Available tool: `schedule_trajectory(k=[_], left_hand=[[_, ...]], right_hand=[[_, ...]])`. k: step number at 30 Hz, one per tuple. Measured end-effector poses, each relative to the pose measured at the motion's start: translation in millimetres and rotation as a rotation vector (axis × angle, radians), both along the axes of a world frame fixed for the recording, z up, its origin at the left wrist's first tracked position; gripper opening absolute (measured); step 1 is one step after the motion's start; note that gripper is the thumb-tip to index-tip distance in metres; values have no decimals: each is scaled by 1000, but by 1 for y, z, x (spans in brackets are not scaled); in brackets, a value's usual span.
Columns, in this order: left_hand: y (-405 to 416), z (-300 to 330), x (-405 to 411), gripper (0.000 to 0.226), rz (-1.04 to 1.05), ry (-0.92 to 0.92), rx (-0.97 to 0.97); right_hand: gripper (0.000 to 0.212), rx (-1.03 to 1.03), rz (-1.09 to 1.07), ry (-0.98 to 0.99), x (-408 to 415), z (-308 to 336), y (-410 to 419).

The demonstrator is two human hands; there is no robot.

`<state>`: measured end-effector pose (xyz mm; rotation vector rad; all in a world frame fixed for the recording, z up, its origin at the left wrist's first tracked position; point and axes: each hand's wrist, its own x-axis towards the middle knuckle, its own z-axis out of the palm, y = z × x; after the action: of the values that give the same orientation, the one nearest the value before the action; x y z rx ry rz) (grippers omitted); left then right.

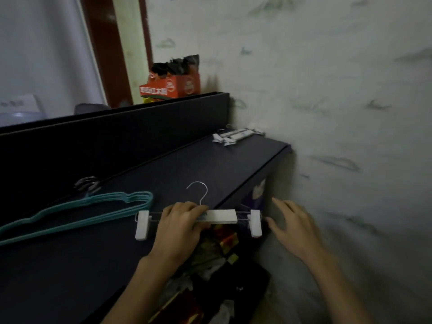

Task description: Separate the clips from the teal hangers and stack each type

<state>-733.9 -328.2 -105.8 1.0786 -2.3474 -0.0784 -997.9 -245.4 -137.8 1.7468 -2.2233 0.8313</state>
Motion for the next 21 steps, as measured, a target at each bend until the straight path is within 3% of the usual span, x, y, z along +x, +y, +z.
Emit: schedule_trajectory(k=[11, 21], left_hand=[[-12, -15, -191, 38, -81, 14, -29], [-75, -9, -246, 40, -21, 9, -31]], right_hand=[[52, 82, -178, 93, -191, 1, 25], [48, 31, -100, 59, -247, 6, -48]])
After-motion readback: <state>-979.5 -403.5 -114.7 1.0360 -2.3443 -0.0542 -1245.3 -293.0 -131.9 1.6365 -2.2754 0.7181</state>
